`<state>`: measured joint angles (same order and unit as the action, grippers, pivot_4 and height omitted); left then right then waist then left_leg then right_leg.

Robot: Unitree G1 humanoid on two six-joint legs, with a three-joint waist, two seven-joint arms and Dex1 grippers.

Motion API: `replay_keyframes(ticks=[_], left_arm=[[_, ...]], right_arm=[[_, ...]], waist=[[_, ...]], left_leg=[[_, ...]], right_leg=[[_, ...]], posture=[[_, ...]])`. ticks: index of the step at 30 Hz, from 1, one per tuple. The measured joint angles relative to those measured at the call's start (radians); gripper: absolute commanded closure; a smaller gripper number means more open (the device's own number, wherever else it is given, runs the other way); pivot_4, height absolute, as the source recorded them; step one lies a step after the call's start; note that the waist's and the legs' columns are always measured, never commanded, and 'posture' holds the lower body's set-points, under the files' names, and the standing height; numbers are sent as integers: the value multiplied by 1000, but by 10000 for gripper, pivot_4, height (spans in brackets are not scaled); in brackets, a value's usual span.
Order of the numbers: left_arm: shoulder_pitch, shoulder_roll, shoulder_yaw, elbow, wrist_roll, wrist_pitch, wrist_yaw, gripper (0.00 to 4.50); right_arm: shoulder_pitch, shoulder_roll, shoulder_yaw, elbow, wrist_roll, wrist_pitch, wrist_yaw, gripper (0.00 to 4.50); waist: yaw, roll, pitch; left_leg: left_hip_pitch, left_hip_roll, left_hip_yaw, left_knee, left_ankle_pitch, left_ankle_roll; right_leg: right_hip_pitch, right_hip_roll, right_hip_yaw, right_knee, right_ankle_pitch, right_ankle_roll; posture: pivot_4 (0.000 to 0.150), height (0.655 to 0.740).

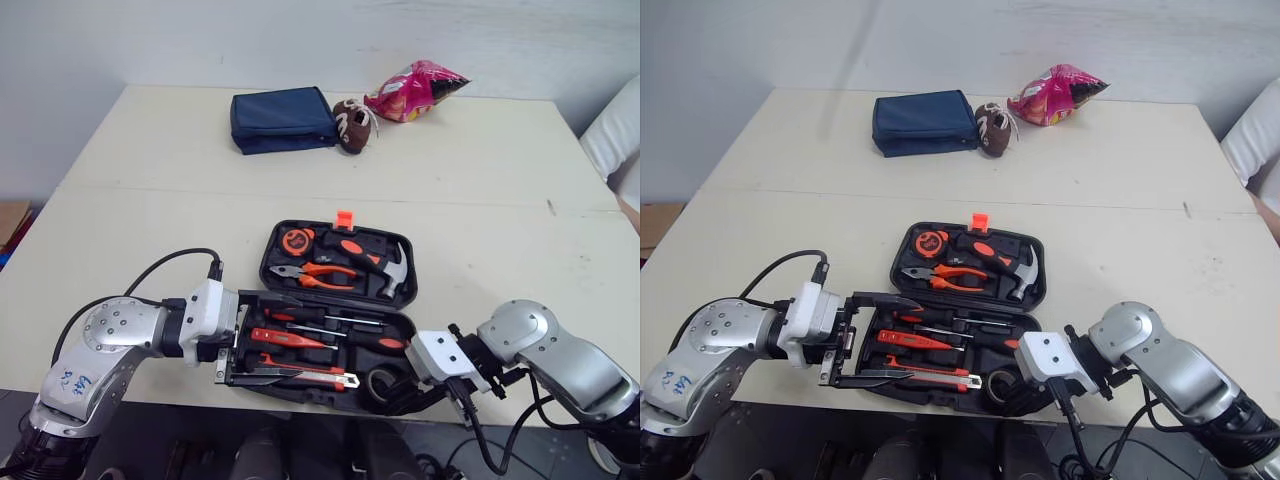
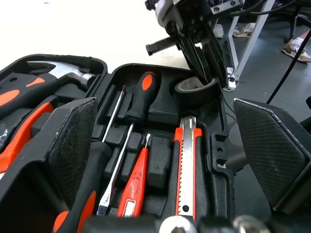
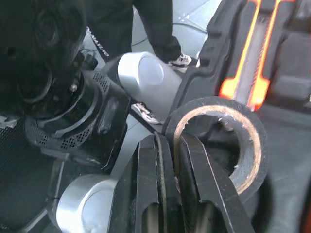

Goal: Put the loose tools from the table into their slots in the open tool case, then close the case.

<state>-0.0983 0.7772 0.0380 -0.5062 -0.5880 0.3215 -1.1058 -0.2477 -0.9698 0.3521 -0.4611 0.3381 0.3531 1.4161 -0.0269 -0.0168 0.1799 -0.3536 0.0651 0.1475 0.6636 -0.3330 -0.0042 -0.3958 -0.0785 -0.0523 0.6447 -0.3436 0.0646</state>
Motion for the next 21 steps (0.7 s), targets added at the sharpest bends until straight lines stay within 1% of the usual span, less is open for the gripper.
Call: replay_keyframes(ticks=[3,16,19,21], left_arm=[[7,12,3,-1,0,6,0,0],[5,11,1,-1,0,6,12,0],[5,10,1,-1,0,6,15,0],[5,9,1,-1,0,6,20,0]], right_arm=[[1,-39,-8,2,-26,-30,-1,44511],[-7,-29,17,26,-69,-51,-33,44511],[-11,-28,17,41,-69,-51,-26,31842],[-12,-10,8,76,-70,-95,-28,22114]], waist=[[0,-3,-2],[0,-14,-8],[0,-16,-9],[5,-16,-10]], left_leg=[[2,0,0,0,0,0],[3,0,-1,0,-1,1],[3,0,-1,0,-1,1],[2,0,-1,0,-1,1]], right_leg=[[3,0,0,-1,0,0],[4,-1,0,-2,0,0],[4,-1,0,-2,0,0],[4,-2,-1,-2,0,0]], posture=[[1500,7400],[1500,7400],[1500,7400],[1500,7400]])
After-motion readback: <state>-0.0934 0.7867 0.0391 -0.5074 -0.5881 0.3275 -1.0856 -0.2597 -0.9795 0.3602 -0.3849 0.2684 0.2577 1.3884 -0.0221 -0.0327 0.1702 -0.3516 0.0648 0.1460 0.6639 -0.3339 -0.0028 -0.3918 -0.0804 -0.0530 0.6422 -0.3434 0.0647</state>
